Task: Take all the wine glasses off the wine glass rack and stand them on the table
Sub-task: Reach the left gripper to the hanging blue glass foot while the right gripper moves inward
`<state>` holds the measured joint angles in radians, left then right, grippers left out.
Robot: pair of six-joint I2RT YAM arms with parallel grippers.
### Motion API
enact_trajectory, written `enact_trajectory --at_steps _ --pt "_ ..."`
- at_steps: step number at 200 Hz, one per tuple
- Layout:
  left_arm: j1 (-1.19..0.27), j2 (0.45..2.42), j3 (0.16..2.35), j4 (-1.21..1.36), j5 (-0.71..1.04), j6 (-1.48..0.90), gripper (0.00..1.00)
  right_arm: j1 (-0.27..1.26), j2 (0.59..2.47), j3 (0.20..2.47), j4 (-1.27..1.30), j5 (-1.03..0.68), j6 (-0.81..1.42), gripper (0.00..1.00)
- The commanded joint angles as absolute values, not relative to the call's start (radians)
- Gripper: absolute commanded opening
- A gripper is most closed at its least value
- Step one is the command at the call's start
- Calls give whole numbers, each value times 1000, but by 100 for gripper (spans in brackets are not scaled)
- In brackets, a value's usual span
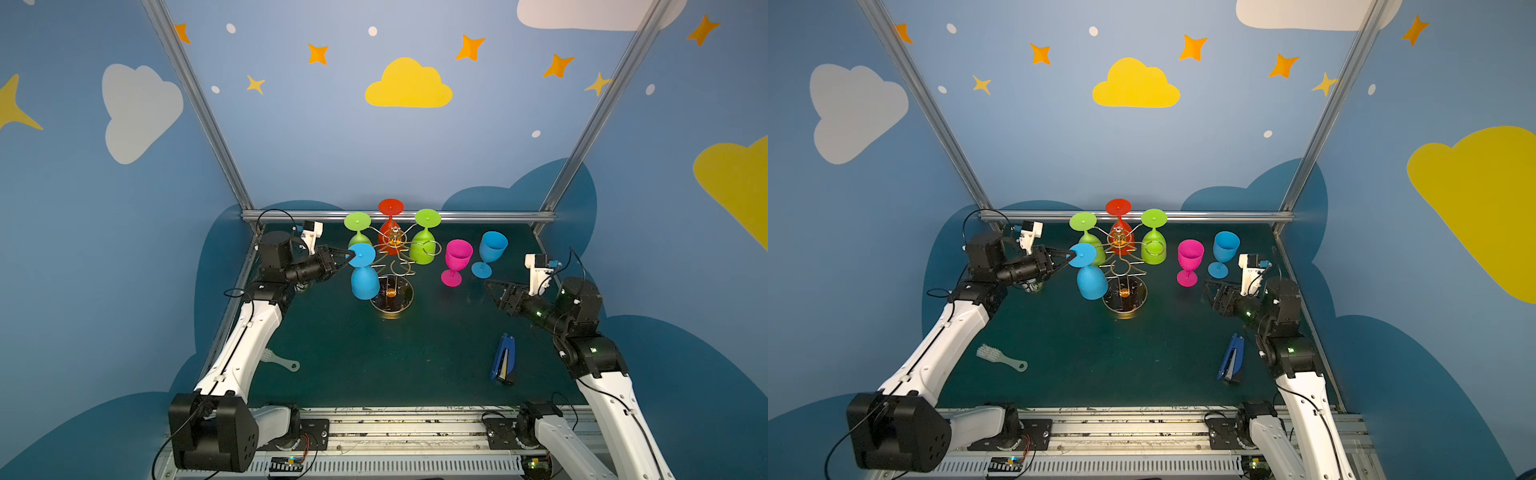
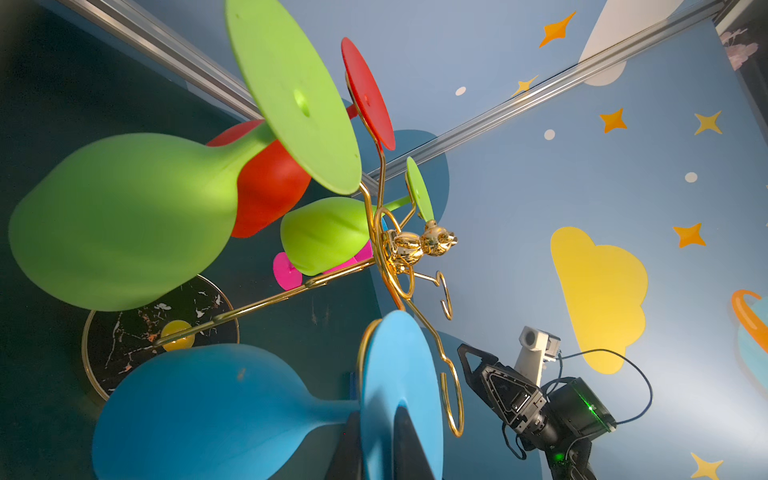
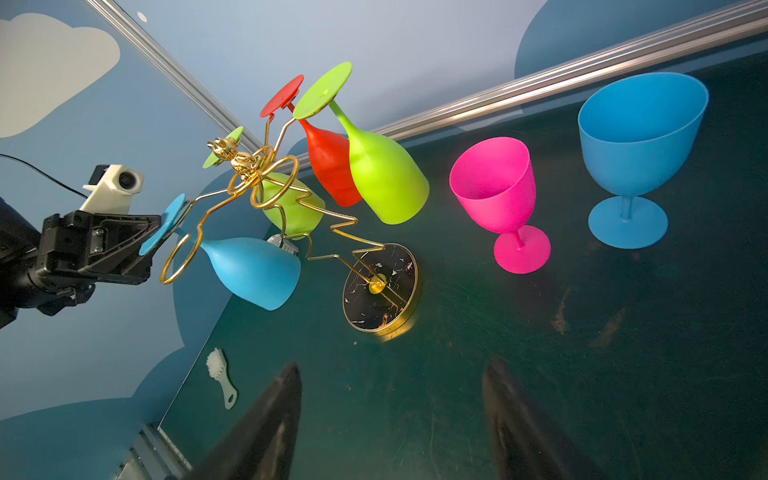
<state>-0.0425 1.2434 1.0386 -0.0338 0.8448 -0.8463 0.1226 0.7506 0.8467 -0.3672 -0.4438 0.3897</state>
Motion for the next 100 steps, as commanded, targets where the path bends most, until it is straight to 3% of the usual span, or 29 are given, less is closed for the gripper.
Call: enact_trajectory --at_steps 1,100 --pt "-46 1218 1054 1 850 -857 13 129 734 871 -372 -433 399 69" --pt "-43 1201 1053 93 888 -976 7 129 726 856 -360 -427 407 69"
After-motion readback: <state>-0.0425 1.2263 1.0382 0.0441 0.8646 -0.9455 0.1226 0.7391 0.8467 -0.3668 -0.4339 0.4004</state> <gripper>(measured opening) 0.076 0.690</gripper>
